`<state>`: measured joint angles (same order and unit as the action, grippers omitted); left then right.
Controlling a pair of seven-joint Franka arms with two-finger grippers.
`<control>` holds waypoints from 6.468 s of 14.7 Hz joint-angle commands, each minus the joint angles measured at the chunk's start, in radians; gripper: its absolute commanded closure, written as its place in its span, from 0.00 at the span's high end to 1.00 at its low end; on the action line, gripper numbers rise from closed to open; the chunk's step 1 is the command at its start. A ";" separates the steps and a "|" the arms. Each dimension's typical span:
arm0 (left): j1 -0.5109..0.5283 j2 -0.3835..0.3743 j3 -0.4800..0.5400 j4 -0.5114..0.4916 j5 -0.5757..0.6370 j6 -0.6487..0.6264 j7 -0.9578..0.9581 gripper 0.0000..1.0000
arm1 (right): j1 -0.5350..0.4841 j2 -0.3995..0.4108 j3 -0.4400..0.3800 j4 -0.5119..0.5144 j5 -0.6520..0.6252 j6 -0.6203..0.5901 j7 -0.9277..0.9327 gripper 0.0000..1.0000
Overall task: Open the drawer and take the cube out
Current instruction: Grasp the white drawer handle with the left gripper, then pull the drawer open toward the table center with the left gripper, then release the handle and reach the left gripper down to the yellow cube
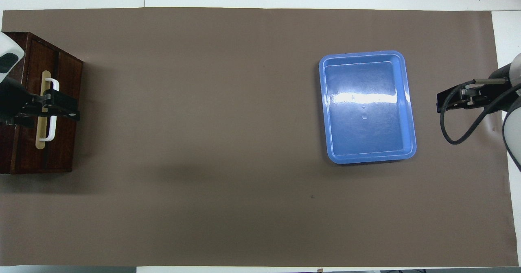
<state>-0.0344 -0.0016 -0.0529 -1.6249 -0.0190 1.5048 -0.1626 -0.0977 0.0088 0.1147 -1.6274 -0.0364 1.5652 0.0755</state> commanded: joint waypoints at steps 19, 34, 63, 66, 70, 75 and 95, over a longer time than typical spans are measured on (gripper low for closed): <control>0.004 0.124 -0.005 -0.308 0.412 0.607 0.074 1.00 | -0.011 -0.007 0.011 0.008 0.003 -0.022 -0.026 1.00; 0.068 0.140 -0.007 -0.411 0.467 0.781 0.101 1.00 | -0.010 -0.021 0.011 -0.022 0.006 -0.017 -0.025 1.00; -0.118 0.264 -0.001 0.099 0.154 0.279 -0.258 1.00 | -0.022 -0.027 0.011 -0.031 0.021 -0.019 -0.040 1.00; 0.035 0.218 0.001 0.085 0.087 0.256 -0.244 1.00 | -0.022 -0.027 0.010 -0.031 0.021 -0.020 -0.040 1.00; 0.070 0.151 0.002 -0.077 0.077 0.372 -0.174 1.00 | -0.019 -0.027 0.010 -0.031 0.020 -0.019 -0.040 1.00; 0.087 0.075 0.005 -0.279 0.087 0.534 -0.152 1.00 | -0.011 -0.027 0.010 -0.037 0.021 -0.019 -0.037 1.00; 0.099 0.110 0.005 -0.288 0.146 0.580 -0.095 0.22 | -0.016 -0.027 0.011 -0.037 0.021 -0.014 -0.036 1.00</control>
<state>0.0589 0.1041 -0.0463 -1.9188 0.1118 2.0667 -0.2679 -0.0980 0.0042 0.1199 -1.6414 -0.0317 1.5501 0.0732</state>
